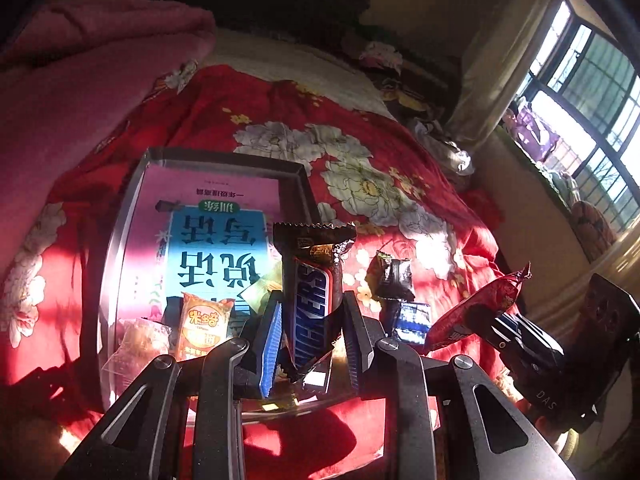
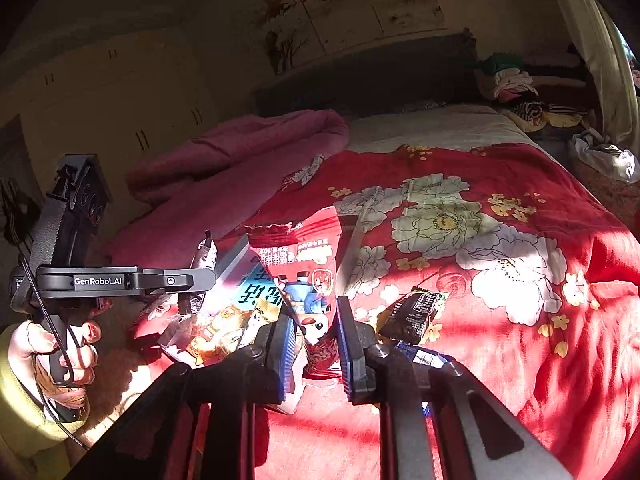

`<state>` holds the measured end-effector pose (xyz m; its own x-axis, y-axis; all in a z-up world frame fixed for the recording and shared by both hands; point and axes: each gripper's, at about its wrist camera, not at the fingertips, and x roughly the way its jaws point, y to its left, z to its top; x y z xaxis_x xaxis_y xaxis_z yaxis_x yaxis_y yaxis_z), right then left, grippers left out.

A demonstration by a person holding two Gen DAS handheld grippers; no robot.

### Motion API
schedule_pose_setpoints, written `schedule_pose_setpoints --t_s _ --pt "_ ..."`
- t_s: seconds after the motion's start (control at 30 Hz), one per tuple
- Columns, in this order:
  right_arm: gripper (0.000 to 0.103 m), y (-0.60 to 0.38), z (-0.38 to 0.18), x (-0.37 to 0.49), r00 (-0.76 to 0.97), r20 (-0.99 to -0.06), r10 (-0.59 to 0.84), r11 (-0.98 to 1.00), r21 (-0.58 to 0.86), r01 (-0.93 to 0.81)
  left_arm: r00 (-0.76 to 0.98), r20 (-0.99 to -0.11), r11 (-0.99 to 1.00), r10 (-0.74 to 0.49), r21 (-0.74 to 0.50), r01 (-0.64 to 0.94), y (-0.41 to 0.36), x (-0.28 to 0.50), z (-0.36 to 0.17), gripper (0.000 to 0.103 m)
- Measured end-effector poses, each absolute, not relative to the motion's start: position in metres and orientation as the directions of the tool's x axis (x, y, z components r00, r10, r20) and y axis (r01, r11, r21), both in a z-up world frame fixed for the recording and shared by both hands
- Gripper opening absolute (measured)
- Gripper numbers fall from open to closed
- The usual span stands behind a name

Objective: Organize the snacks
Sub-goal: 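Carry the Snickers and candy stick over the tray with both tools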

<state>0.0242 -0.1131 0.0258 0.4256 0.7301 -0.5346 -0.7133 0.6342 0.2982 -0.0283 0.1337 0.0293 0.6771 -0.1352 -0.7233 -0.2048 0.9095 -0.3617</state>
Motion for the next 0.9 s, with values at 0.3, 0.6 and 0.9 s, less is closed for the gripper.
schedule_pose_setpoints --t_s 0.3,0.6,0.9 --pt "0.020 -0.091 0.029 0.011 0.386 -0.542 0.747 0.598 0.291 -0.747 0.679 -0.733 0.896 -0.050 -0.333 -0.293 0.169 -0.047 0.025 0.029" --pt "0.020 -0.070 0.026 0.001 0.344 -0.554 0.758 0.562 0.287 -0.776 0.655 -0.755 0.880 0.015 -0.301 -0.367 0.193 -0.063 0.016 0.029" --pt "0.020 -0.054 0.021 -0.007 0.310 -0.566 0.764 0.534 0.286 -0.796 0.602 -0.798 0.860 0.033 -0.284 -0.424 0.204 -0.072 -0.007 0.029"
